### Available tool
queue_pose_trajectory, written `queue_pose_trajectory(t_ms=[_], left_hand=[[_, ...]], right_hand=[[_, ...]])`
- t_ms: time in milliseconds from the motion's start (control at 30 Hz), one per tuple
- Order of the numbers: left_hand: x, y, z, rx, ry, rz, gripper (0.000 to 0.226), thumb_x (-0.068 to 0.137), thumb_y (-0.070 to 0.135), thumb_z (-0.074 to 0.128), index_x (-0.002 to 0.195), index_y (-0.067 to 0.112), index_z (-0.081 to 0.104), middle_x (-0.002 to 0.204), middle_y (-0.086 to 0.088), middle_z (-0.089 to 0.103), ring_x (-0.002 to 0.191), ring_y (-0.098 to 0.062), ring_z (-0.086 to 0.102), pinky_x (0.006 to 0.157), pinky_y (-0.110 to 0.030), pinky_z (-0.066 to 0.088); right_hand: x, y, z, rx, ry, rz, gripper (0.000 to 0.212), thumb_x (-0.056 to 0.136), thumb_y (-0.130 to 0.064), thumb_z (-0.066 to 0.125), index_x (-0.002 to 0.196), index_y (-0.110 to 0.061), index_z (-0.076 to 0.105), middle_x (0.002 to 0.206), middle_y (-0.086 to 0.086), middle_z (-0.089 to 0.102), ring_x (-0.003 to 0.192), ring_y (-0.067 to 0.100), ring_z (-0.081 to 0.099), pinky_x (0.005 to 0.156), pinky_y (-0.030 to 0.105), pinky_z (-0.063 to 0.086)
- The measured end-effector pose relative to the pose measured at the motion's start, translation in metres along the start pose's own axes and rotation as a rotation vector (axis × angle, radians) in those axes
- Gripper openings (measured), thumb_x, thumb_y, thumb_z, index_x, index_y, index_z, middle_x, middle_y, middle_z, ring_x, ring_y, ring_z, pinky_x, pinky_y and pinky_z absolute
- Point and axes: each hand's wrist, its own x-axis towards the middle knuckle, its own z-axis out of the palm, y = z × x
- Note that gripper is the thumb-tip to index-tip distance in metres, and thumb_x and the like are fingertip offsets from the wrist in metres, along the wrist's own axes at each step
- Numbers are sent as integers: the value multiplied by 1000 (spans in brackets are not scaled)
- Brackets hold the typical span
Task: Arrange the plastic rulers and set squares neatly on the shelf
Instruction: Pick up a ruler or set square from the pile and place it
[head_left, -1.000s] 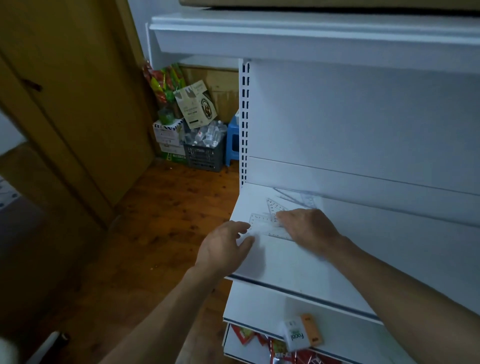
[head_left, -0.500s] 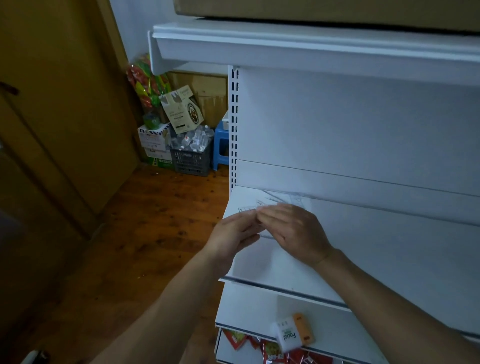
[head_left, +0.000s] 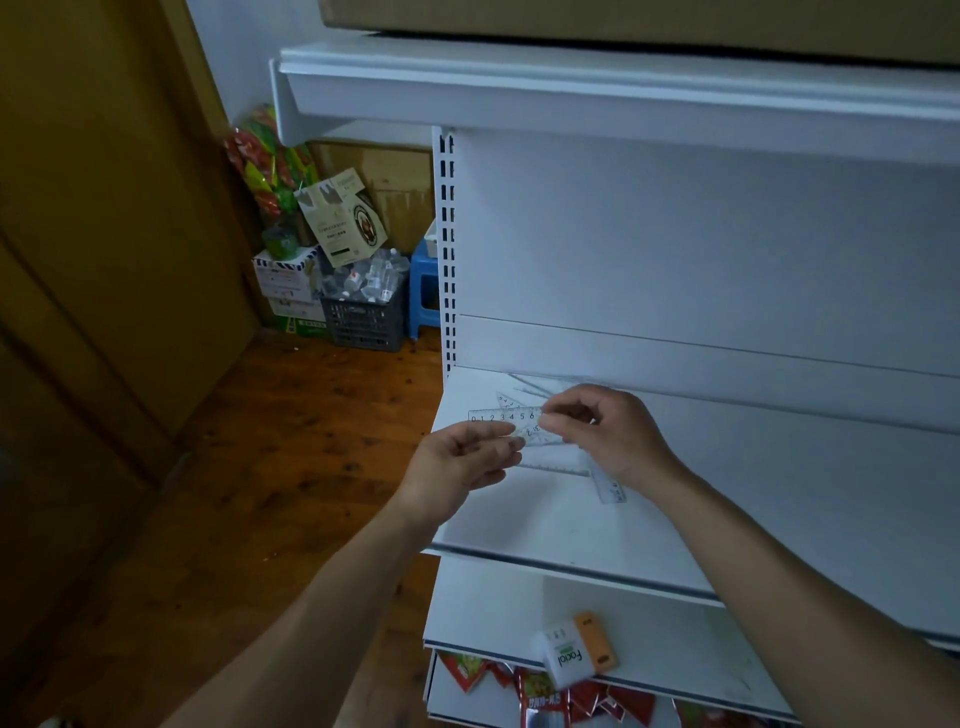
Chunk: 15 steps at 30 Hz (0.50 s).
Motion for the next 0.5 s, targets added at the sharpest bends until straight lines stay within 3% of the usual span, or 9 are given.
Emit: queue_pose_trajectory(t_ms=[100,200,500], left_hand=[[3,-5,13,102,130,57,11,90,9,62,96,16,69,92,-3,74,88,-20,70,77,-26,57],[7,-9,32,223,158,98,11,92,11,61,96,19,69,89,2,73,83,-15,70,77,-25,57],[7,-4,138,42,-106,67,14,89,6,63,101,12,68,87,-6,75,84,-18,72,75,-24,56]], right_hand=[[-9,2,0,-13,78,22,5,76,-27,77,76,-28,72,71,-13,70,65,2,63,66,17,49],[-19,9,-10,-26,157,48,9,77,-27,77,73,-32,70,69,-14,69,63,4,63,67,20,50],[-86,50,-108,173,322,219,3,78,-20,77,78,-20,74,65,-8,66,56,5,57,60,20,47]])
